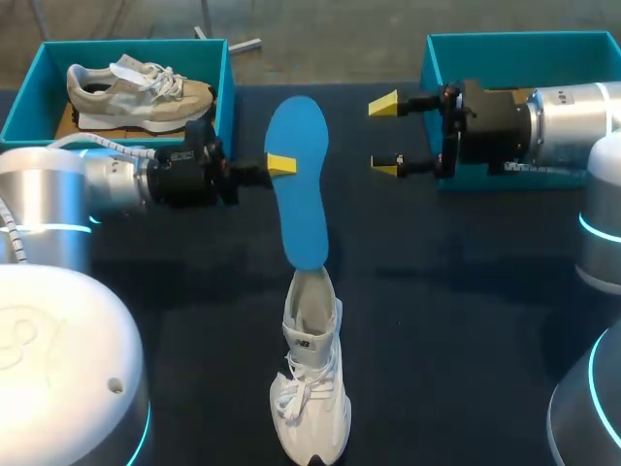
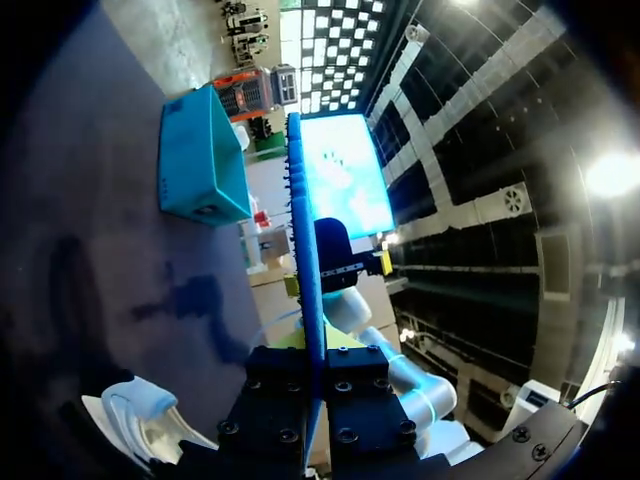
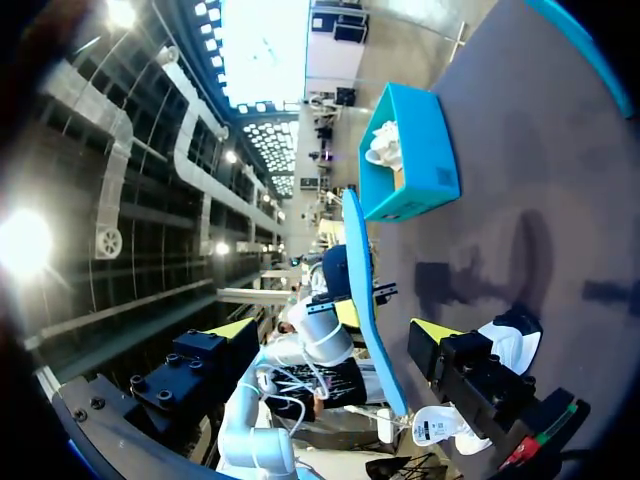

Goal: Take the shoe out of the shoebox, open the shoe tongue, remove and reinsert the insole, then place the shoe into the shoebox

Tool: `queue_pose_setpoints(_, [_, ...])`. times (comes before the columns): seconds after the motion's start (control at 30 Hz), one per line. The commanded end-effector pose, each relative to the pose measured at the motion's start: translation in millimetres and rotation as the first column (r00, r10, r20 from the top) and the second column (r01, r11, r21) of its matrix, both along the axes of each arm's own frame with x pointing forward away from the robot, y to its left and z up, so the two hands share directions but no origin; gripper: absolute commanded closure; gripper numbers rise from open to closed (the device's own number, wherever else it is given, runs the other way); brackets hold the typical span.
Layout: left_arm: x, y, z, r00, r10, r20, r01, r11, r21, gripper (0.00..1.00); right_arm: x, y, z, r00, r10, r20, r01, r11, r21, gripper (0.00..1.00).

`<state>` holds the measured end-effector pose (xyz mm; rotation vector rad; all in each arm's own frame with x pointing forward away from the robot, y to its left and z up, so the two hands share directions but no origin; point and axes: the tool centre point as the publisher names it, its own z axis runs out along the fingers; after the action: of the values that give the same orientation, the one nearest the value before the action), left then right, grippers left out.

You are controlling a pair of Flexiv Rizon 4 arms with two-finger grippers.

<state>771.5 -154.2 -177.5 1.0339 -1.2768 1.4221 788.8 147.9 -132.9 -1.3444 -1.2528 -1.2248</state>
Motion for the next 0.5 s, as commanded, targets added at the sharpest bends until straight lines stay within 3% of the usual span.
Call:
queue_pose_setpoints(0.03, [-1.2, -2, -2, 1.0, 0.002, -0.021, -0.002, 1.0, -0.002, 1.0, -0.2, 1, 0, 1.0, -0.002, 0.0, 0.002, 1.0, -0.001, 0.0])
queue_pose_setpoints(0.5, [0.2, -9, -14, 0.982, 0.031, -0.187, -0.03, 1.0, 0.007, 1.0, -0.2, 1, 0, 1.0, -0.002, 0.0, 0.002, 1.0, -0.001, 0.0])
